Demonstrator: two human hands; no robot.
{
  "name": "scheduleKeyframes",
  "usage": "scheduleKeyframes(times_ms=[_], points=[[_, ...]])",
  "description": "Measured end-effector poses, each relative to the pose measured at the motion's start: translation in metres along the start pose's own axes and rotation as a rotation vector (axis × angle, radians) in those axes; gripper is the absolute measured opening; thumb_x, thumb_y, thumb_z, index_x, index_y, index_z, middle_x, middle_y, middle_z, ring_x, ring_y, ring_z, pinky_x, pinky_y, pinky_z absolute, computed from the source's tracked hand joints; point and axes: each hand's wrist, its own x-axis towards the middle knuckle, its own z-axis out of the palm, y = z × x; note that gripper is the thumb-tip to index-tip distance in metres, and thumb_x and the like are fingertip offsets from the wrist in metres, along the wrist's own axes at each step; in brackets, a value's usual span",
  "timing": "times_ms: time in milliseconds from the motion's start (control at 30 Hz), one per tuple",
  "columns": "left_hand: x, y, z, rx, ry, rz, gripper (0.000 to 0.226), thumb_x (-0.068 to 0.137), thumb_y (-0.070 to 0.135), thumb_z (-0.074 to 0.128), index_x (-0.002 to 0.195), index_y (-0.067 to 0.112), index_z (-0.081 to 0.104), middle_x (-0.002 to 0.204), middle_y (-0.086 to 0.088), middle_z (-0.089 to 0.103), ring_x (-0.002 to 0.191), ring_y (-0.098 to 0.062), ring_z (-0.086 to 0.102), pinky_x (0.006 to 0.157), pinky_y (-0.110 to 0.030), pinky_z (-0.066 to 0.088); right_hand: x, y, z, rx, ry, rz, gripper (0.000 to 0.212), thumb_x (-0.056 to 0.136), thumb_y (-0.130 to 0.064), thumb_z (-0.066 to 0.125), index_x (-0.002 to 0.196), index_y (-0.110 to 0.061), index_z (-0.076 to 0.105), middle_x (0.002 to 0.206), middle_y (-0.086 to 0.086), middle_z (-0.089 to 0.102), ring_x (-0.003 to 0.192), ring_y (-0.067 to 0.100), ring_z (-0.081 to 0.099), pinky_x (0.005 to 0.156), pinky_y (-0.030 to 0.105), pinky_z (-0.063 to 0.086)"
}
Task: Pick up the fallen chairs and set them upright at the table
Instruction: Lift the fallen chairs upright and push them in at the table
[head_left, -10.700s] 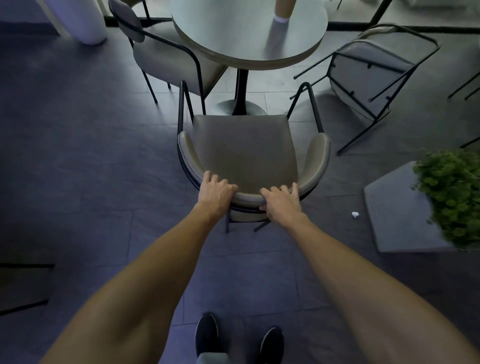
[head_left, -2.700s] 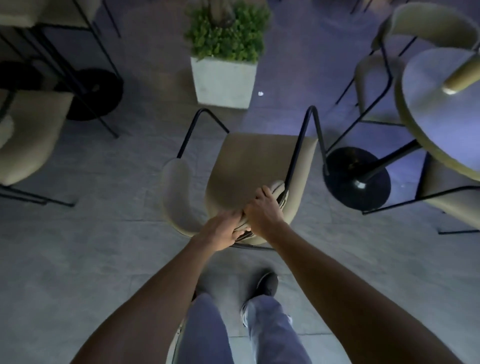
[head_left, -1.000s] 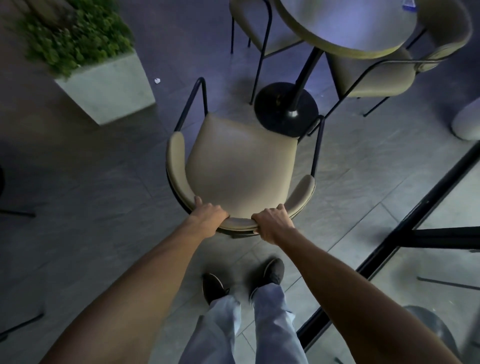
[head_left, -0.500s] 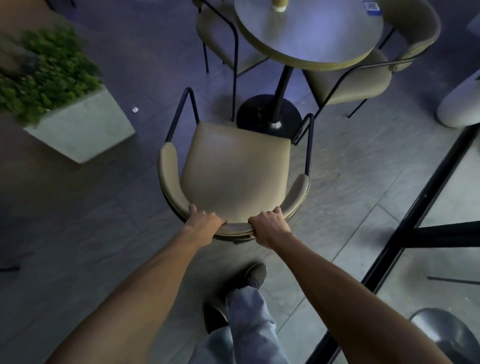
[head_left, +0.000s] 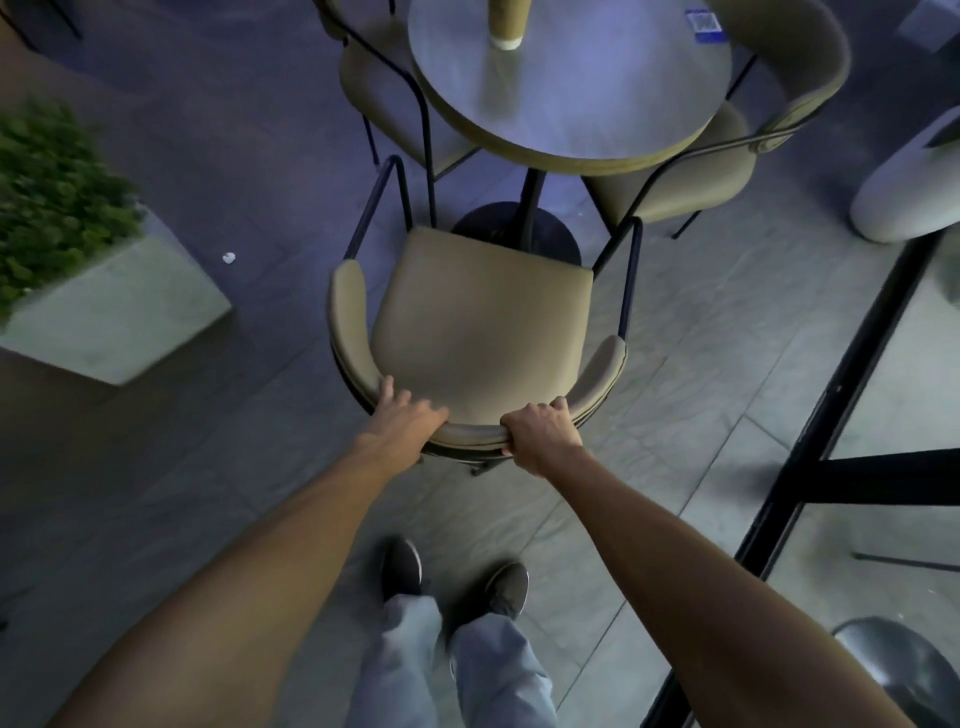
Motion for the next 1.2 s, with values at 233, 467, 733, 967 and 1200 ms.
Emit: scheduleKeyframes(times_ms=[233, 467, 733, 967, 1200], points=[[0.045, -0.032, -0.02, 0.027, 0.047, 0.117, 0.043, 0.089, 0.009, 0.063, 0.127, 0.022, 0.05, 0.12, -0.003, 0.061, 0.12, -0.033, 0.052, 0.116, -0.057, 0.017, 0.037, 0.019, -0.016, 0.038, 0.017, 0.071, 0.014, 0.095, -0.029, 0.061, 0.107, -0.029, 0.068, 0.095, -0.001, 0.07, 0.096, 0.022, 0.065, 0.097, 0.042, 0.035], [0.077, -0.053, -0.033, 0.044, 0.073, 0.173, 0.034, 0.092, 0.023, 0.065, 0.123, 0.021, 0.052, 0.116, -0.004, 0.063, 0.114, -0.033, 0.056, 0.11, -0.053, 0.023, 0.063, 0.031, -0.029, 0.047, 0.03, 0.128, 0.014, 0.093, -0.025, 0.061, 0.103, -0.032, 0.068, 0.096, -0.004, 0.07, 0.099, 0.022, 0.064, 0.097, 0.042, 0.035], [0.105, -0.052, -0.056, 0.141, 0.107, 0.22, 0.025, 0.098, 0.034, 0.058, 0.118, 0.02, 0.053, 0.106, -0.005, 0.068, 0.1, -0.031, 0.067, 0.092, -0.047, 0.039, 0.076, 0.053, -0.043, 0.044, 0.063, 0.159, 0.019, 0.092, -0.02, 0.06, 0.103, -0.033, 0.068, 0.102, -0.008, 0.069, 0.105, 0.022, 0.059, 0.098, 0.04, 0.035], [0.12, -0.072, -0.052, 0.057, 0.143, 0.227, 0.041, 0.09, 0.05, 0.063, 0.122, 0.025, 0.056, 0.113, 0.001, 0.065, 0.109, -0.023, 0.061, 0.096, -0.043, 0.037, 0.085, 0.054, -0.047, 0.058, 0.057, 0.172, 0.021, 0.092, -0.019, 0.06, 0.106, -0.033, 0.068, 0.103, -0.006, 0.068, 0.109, 0.023, 0.056, 0.102, 0.042, 0.033], [0.126, -0.123, -0.062, 0.143, 0.101, 0.238, 0.05, 0.086, 0.06, 0.061, 0.126, 0.029, 0.059, 0.119, 0.0, 0.066, 0.12, -0.023, 0.054, 0.114, -0.041, 0.024, 0.092, 0.044, -0.046, 0.037, 0.008, 0.22, 0.025, 0.093, -0.016, 0.057, 0.108, -0.033, 0.067, 0.106, -0.005, 0.068, 0.11, 0.025, 0.056, 0.103, 0.045, 0.032]])
